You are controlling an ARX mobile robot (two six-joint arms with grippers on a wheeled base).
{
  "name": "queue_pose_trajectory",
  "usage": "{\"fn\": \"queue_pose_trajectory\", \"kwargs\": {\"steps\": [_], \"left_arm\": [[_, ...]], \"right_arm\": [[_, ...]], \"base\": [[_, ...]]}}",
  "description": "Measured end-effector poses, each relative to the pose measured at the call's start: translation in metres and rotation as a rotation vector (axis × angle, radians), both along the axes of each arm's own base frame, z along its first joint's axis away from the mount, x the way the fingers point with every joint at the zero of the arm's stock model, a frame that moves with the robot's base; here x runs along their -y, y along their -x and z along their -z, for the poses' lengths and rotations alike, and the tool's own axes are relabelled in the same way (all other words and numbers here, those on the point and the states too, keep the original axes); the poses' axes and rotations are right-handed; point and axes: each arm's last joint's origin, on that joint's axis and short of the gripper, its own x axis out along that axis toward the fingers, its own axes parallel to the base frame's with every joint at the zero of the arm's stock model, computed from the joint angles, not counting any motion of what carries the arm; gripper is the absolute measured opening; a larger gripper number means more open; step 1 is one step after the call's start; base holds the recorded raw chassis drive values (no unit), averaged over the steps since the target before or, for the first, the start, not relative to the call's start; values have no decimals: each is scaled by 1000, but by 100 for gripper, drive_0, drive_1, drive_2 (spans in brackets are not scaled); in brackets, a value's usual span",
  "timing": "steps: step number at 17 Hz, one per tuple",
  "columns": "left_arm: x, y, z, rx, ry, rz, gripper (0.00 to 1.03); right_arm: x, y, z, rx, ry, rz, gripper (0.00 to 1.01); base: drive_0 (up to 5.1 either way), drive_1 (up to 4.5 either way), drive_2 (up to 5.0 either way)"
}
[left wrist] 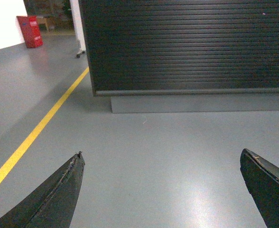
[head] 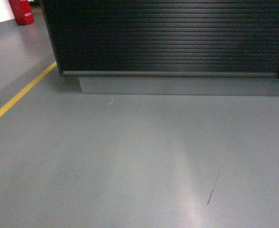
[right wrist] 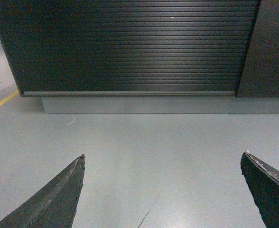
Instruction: Place dark red mango on scale at checkout
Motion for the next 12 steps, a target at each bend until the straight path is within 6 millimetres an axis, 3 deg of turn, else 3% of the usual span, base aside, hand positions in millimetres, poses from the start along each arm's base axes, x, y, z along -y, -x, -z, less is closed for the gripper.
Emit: {"fn": "queue_pose_trajectory", "kwargs": {"steps": [12], "left_arm": [[0, 0, 0, 3, 0, 1, 98]], "right_arm": [[0, 0, 0, 0, 0, 0, 98]], "base": [[-2, 413, -418]]}}
